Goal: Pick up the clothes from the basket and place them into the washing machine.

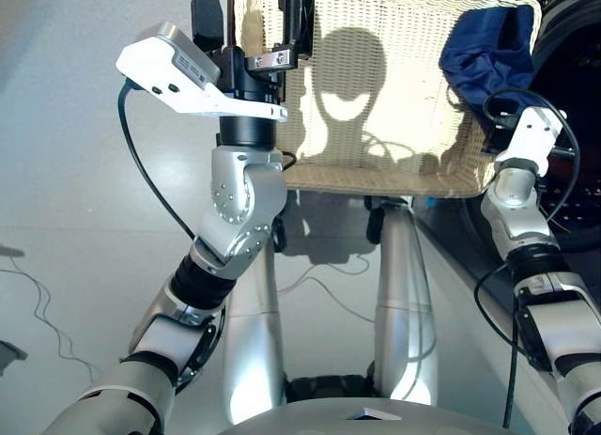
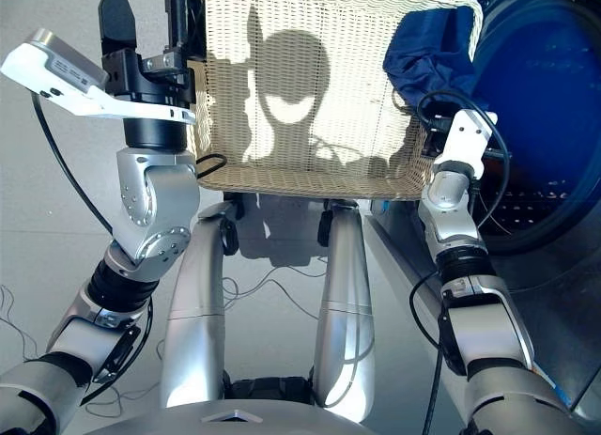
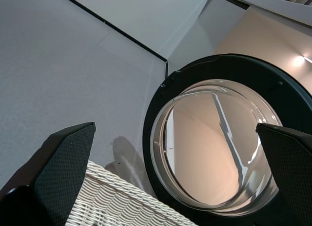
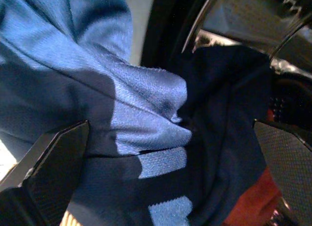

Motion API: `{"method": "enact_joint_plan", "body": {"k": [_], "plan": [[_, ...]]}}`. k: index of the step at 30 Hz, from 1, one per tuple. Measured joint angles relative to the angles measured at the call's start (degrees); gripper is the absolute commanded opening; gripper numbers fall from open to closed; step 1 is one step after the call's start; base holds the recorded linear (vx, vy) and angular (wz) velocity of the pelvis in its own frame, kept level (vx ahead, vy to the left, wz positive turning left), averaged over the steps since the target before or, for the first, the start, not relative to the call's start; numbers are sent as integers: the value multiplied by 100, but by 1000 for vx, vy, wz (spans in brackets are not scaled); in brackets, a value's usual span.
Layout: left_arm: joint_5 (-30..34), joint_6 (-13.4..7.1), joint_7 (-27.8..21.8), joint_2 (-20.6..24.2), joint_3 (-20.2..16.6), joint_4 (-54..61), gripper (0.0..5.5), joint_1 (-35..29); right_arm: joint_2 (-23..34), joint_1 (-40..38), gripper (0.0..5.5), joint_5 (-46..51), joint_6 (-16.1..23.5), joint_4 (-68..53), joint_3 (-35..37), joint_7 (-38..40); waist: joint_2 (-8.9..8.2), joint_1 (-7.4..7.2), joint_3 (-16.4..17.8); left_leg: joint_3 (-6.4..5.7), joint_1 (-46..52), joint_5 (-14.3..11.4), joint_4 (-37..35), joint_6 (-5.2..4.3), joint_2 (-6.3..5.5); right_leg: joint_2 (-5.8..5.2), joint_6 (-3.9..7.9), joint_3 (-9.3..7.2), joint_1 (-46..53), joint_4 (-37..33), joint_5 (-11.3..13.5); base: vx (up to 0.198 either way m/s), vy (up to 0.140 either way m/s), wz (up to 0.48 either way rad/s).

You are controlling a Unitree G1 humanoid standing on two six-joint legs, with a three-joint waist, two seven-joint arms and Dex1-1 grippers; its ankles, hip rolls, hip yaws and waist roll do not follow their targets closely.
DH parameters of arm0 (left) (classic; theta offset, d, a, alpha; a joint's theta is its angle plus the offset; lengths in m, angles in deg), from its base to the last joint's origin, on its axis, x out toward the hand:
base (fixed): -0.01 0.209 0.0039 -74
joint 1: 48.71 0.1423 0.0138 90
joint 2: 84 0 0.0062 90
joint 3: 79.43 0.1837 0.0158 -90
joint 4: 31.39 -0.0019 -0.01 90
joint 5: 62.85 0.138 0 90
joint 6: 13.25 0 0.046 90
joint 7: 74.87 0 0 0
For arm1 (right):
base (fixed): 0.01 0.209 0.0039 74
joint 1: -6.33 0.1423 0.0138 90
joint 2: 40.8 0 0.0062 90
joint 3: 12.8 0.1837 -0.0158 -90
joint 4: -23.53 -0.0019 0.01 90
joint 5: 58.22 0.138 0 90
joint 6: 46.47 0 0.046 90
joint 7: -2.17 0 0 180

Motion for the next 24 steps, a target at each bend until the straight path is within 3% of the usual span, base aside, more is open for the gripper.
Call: {"method": "enact_joint_plan", "body": {"k": [8, 9, 10, 11, 15, 24], "plan": [[-116, 4, -46, 15, 11, -1, 550, 16, 5, 928, 550, 116, -38, 1295, -248, -138, 0, 47, 0, -3, -6, 1, 0, -1, -8, -9, -31, -4, -1, -1, 28, 0, 0, 0], [-122, 4, -46, 16, 12, -1, 550, 16, 9, 967, 477, 117, -43, 1387, -248, -150, 0, 62, 0, -4, -7, 1, -1, 0, -11, -12, -32, -4, -1, -3, 26, 0, 0, 0], [-136, 4, -46, 16, 11, -1, 550, 15, 9, 1013, 127, 128, -45, 1478, -249, -174, 0, 75, 0, -3, -8, 0, -1, 0, -12, -13, -32, -4, -2, -3, 25, 0, 0, 0], [-141, 4, -46, 16, 14, -1, 550, 14, 9, 1048, 0, 130, -59, 1510, -299, -239, 0, 95, 0, -3, -8, 0, -3, 0, -13, -14, -30, -5, -2, -1, 24, 0, 0, 0], [-141, 4, -46, 21, 34, -1, 550, 10, 8, 1075, 0, 285, -109, 1546, -451, -315, 0, 186, 0, -8, -37, 2, -4, 0, -26, -28, -25, -10, -26, 7, 22, 0, 0, 0], [-140, 4, -45, 112, 37, -1, 550, 10, 62, 1086, 0, 351, -97, 1485, -429, -246, -1, 151, 1, -6, -54, 7, 1, 10, -74, -77, 1, -19, -25, 13, 7, 0, 0, 0]]}}
